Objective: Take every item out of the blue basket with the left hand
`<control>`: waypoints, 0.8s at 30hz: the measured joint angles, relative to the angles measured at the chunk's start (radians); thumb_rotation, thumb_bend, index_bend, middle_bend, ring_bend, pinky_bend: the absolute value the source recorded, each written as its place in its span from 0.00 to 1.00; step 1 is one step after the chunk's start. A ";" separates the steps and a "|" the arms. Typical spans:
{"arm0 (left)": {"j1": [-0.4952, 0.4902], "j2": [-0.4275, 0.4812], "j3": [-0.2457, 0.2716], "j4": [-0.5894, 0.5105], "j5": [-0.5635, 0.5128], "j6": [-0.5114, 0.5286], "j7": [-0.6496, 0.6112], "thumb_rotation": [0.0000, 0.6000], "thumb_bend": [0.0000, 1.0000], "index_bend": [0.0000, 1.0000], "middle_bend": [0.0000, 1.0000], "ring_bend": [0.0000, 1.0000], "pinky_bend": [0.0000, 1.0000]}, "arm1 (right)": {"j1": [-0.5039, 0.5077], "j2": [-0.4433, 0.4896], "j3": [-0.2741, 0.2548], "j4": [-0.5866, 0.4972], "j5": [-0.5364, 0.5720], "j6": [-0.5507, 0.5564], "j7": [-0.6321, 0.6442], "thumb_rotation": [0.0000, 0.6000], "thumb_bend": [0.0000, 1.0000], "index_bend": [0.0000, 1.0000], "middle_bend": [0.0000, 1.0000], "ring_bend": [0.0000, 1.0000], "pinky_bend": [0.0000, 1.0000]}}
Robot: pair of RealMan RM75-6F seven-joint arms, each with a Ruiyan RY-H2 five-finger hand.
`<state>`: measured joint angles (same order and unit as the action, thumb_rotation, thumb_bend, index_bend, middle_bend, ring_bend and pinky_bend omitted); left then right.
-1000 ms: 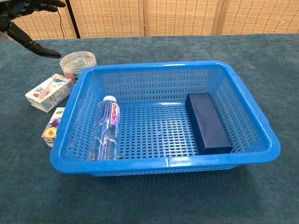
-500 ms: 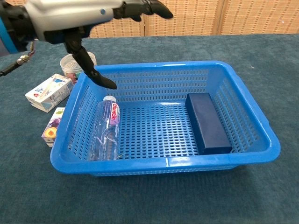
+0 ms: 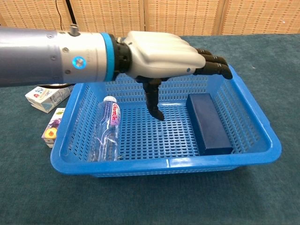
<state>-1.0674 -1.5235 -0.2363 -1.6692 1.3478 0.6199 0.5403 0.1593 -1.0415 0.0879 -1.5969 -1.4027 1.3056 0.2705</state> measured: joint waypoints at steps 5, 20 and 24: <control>-0.080 -0.102 0.003 0.105 -0.089 -0.027 0.102 1.00 0.06 0.06 0.00 0.05 0.22 | 0.002 -0.002 0.002 0.004 0.003 -0.005 0.000 1.00 0.00 0.00 0.00 0.00 0.00; -0.168 -0.190 0.065 0.199 -0.166 0.004 0.167 1.00 0.06 0.06 0.00 0.06 0.22 | 0.004 -0.003 0.004 0.025 0.022 -0.028 0.019 1.00 0.00 0.00 0.00 0.00 0.00; -0.151 -0.164 0.086 0.183 -0.108 0.039 0.115 1.00 0.06 0.06 0.00 0.06 0.22 | 0.004 -0.004 0.000 0.022 0.014 -0.028 0.015 1.00 0.00 0.00 0.00 0.00 0.00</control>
<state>-1.2181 -1.6871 -0.1506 -1.4860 1.2394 0.6586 0.6557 0.1633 -1.0456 0.0883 -1.5746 -1.3885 1.2776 0.2858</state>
